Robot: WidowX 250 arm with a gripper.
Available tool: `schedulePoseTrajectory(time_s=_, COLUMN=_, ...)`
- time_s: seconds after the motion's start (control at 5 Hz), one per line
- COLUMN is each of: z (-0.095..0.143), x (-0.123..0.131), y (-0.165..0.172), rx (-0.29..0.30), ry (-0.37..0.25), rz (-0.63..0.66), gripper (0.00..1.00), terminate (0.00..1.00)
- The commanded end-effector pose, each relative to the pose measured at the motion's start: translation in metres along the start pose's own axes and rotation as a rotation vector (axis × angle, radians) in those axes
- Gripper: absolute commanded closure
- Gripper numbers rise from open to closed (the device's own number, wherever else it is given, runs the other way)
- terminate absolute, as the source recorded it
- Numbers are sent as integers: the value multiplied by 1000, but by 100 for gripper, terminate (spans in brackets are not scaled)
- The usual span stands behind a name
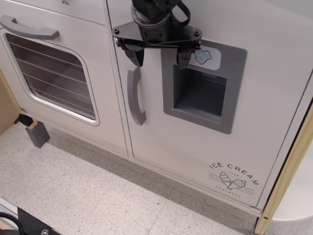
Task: Close fridge
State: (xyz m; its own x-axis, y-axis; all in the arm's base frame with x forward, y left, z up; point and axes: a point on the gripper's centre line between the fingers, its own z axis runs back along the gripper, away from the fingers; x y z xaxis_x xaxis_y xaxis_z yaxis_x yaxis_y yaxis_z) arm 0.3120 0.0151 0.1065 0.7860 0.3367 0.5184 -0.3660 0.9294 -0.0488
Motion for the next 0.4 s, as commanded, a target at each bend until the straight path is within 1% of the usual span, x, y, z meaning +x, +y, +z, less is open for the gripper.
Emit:
schedulePoseTrajectory(time_s=0.0, z=17, x=13, y=12, rx=13, ry=40, rz=-56, gripper=0, terminate=0)
schedulePoseTrajectory(time_s=0.2, z=17, x=13, y=12, rx=13, ry=40, rz=-56, gripper=0, terminate=100)
